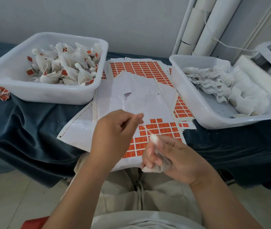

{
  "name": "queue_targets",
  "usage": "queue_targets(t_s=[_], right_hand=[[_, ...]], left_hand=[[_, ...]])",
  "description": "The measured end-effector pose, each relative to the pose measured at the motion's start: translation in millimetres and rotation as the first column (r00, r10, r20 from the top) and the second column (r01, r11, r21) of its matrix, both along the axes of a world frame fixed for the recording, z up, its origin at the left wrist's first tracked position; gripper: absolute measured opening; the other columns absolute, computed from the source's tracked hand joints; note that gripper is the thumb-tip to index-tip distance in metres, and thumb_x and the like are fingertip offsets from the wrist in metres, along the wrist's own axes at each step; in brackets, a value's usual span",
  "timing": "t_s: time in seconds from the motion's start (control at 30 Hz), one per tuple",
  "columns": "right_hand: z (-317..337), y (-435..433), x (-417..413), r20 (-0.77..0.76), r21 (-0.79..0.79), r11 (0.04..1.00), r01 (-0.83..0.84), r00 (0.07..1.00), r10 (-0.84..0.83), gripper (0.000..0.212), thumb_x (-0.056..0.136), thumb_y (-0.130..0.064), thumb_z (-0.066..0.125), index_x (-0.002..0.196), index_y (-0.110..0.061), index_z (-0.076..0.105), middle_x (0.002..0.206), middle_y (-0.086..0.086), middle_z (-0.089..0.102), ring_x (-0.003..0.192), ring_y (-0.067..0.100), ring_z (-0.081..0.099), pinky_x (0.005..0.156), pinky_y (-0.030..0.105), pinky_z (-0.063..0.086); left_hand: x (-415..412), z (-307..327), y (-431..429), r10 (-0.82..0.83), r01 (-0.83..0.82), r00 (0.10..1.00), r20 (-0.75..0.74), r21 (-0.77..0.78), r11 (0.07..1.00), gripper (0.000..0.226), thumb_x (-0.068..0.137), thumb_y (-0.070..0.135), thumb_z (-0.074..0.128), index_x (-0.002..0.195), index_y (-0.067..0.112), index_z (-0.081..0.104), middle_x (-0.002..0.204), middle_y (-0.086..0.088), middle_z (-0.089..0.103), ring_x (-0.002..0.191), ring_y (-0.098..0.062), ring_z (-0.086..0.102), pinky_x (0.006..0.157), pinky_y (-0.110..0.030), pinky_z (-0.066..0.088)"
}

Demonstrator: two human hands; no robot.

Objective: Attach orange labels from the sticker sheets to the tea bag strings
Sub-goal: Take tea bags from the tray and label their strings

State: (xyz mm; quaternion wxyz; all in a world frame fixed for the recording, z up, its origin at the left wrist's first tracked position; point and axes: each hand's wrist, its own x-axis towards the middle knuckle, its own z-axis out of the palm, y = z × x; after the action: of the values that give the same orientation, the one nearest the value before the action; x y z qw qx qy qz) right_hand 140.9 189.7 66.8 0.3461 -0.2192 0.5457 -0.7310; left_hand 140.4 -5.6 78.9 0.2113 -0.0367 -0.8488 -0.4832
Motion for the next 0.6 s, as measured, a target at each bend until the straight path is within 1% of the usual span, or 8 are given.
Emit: queue_targets(t_s=[0.07,0.13,0.27,0.33,0.4,0.47,0.53,0.6], right_hand=[[-2,1,-4,0.04,-0.167,0.984,0.056,0.998,-0.05,0.026,0.106,-0.04,0.058,0.11,-0.02,0.074,0.08,-0.004,0.061,0.083,0.015,0.06,0.094,0.036,0.053],[-3,4,-8,0.091,-0.243,0.962,0.126,0.99,-0.107,0.031,0.106,-0.036,0.06,0.128,-0.018,0.07,0.084,-0.002,0.064,0.084,0.015,0.062,0.092,0.035,0.053],[-3,8,-14,0.085,-0.171,0.94,0.294,0.955,-0.284,0.043,0.104,-0.045,0.062,0.142,-0.025,0.064,0.083,0.001,0.067,0.08,0.013,0.065,0.084,0.031,0.056],[-3,5,-15,0.009,-0.067,0.912,0.404,0.915,-0.404,0.046,0.099,-0.055,0.065,0.136,-0.028,0.069,0.081,0.001,0.068,0.08,0.011,0.066,0.084,0.033,0.058],[-2,2,-14,-0.157,0.097,0.858,0.505,0.859,-0.488,0.045,0.097,-0.064,0.062,0.125,-0.031,0.075,0.082,-0.006,0.068,0.085,0.009,0.066,0.094,0.041,0.056],[0,-1,-11,-0.349,0.252,0.789,0.561,0.813,-0.466,0.039,0.1,-0.066,0.054,0.113,-0.039,0.078,0.077,-0.009,0.063,0.082,0.007,0.063,0.095,0.04,0.06],[1,-2,-9,-0.473,0.333,0.755,0.564,0.793,-0.384,0.037,0.107,-0.057,0.047,0.089,-0.042,0.076,0.07,-0.008,0.056,0.071,0.004,0.059,0.085,0.029,0.062],[0,-3,-8,-0.468,0.399,0.743,0.538,0.816,-0.339,0.045,0.11,-0.049,0.044,0.075,-0.031,0.065,0.069,-0.008,0.056,0.068,0.002,0.057,0.079,0.027,0.057]], left_hand=[[2,-3,6,-0.031,0.031,0.999,0.012,0.016,0.999,0.03,0.094,0.051,0.065,0.074,0.03,0.073,0.068,0.015,0.064,0.068,-0.008,0.062,0.057,-0.014,0.042],[4,-1,9,-0.084,0.084,0.996,0.001,0.044,0.995,0.024,0.097,0.046,0.065,0.076,0.038,0.071,0.074,0.018,0.066,0.075,-0.008,0.064,0.063,-0.011,0.042],[7,5,8,-0.206,0.201,0.978,-0.028,-0.129,0.971,0.027,0.105,0.039,0.056,0.101,0.027,0.08,0.087,0.016,0.067,0.086,-0.01,0.064,0.071,-0.016,0.047],[9,7,6,-0.24,0.218,0.969,-0.059,-0.252,0.943,0.023,0.105,0.032,0.06,0.105,0.022,0.081,0.09,0.012,0.067,0.08,-0.011,0.063,0.067,-0.025,0.052],[13,11,6,-0.228,0.173,0.966,-0.119,-0.355,0.919,0.016,0.101,0.027,0.068,0.099,0.022,0.083,0.084,0.009,0.068,0.07,-0.012,0.062,0.057,-0.034,0.053],[16,16,6,-0.183,0.113,0.972,-0.148,-0.391,0.913,0.015,0.096,0.031,0.072,0.09,0.025,0.084,0.079,0.01,0.069,0.064,-0.011,0.061,0.052,-0.031,0.051],[19,20,5,-0.182,0.111,0.974,-0.138,-0.412,0.904,0.012,0.095,0.03,0.077,0.086,0.025,0.083,0.077,0.011,0.068,0.062,-0.011,0.06,0.051,-0.027,0.048],[19,19,4,-0.238,0.166,0.966,-0.102,-0.461,0.872,0.012,0.098,0.026,0.073,0.092,0.023,0.083,0.082,0.009,0.067,0.066,-0.012,0.06,0.054,-0.029,0.049]])
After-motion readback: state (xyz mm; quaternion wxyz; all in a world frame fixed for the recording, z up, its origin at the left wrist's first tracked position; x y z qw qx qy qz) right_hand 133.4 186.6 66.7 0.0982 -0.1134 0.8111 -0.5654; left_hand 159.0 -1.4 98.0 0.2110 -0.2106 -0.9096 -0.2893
